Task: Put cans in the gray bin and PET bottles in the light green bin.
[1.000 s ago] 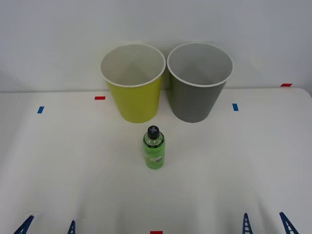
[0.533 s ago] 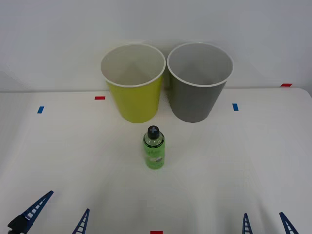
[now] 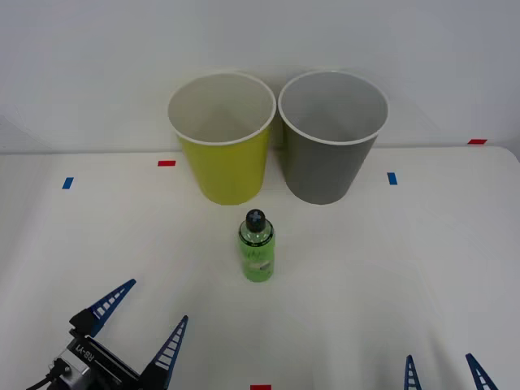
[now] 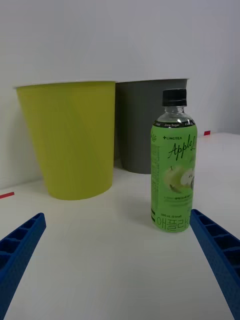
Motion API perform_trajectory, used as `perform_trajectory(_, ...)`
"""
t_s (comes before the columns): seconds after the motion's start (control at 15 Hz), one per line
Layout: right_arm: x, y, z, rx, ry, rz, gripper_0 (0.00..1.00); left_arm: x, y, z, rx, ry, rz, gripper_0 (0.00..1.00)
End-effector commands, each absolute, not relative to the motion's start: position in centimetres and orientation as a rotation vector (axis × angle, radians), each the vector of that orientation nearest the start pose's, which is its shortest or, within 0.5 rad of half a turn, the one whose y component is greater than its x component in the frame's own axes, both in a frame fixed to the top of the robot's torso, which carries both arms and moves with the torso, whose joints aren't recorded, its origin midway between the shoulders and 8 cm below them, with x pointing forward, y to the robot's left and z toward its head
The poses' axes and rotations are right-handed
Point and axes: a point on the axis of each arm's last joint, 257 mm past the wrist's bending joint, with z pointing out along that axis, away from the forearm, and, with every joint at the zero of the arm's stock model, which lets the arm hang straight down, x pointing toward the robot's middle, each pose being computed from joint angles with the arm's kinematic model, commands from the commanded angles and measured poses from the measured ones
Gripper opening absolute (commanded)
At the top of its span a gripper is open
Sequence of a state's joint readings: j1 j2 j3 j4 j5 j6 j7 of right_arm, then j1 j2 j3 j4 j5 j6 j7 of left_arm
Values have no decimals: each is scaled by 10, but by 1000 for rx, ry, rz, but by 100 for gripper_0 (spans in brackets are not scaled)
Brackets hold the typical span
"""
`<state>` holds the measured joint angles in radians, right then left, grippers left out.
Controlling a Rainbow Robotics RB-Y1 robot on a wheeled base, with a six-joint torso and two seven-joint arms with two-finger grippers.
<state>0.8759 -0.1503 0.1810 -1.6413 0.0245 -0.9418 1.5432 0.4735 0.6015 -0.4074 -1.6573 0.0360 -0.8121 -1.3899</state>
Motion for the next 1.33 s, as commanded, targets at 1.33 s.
perform_trajectory(1.33, 226, -253, -285, -52, 1411, -62, 77, 380, 67, -236, 573, 1292, -461, 100)
